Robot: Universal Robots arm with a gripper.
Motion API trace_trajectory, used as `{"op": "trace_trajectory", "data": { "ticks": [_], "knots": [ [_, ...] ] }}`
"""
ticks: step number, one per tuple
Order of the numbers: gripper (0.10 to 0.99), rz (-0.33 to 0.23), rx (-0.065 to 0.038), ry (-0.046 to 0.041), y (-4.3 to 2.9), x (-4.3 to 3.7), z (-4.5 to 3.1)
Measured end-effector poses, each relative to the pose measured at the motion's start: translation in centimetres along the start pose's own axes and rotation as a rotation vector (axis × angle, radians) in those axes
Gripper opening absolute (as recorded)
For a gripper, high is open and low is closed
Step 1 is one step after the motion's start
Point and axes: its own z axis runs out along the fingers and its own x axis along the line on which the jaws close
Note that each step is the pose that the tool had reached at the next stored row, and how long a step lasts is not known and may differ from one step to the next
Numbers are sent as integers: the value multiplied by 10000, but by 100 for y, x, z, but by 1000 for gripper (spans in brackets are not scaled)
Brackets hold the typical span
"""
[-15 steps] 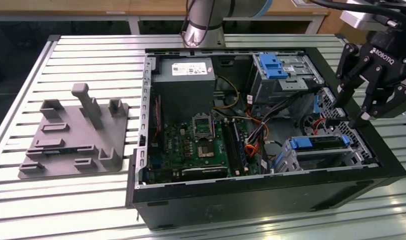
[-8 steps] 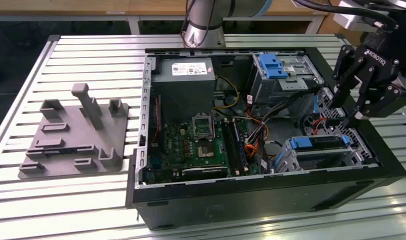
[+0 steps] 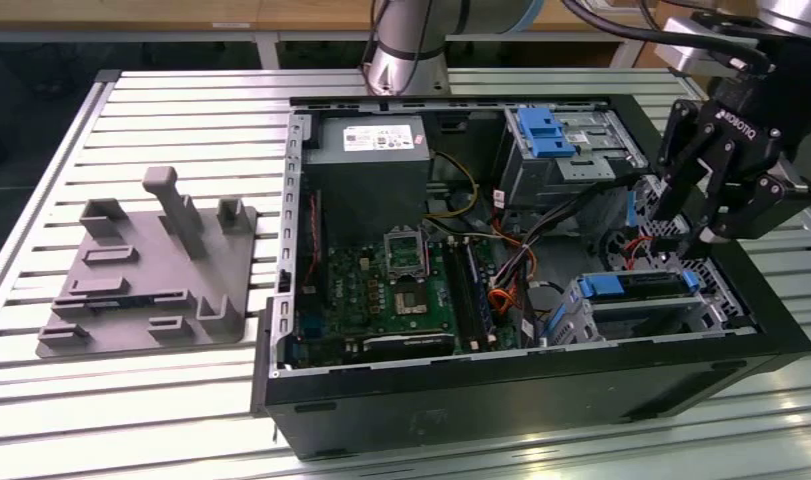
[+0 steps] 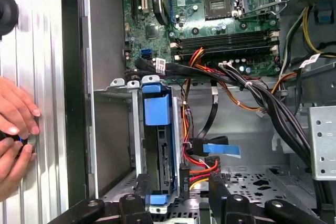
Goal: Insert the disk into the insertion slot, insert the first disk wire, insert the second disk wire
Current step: 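Insert the first disk wire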
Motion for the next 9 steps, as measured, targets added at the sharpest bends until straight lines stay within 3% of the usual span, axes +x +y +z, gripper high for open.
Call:
{"op": "trace_trajectory", "data": {
  "ticks": [3, 6, 9],
  "knots": [
    [545, 4, 6, 69, -1, -17, 39],
    [412, 9, 13, 155, 3, -73, 48],
    [412, 16, 24, 221, 9, -129, 47]
  ]
}}
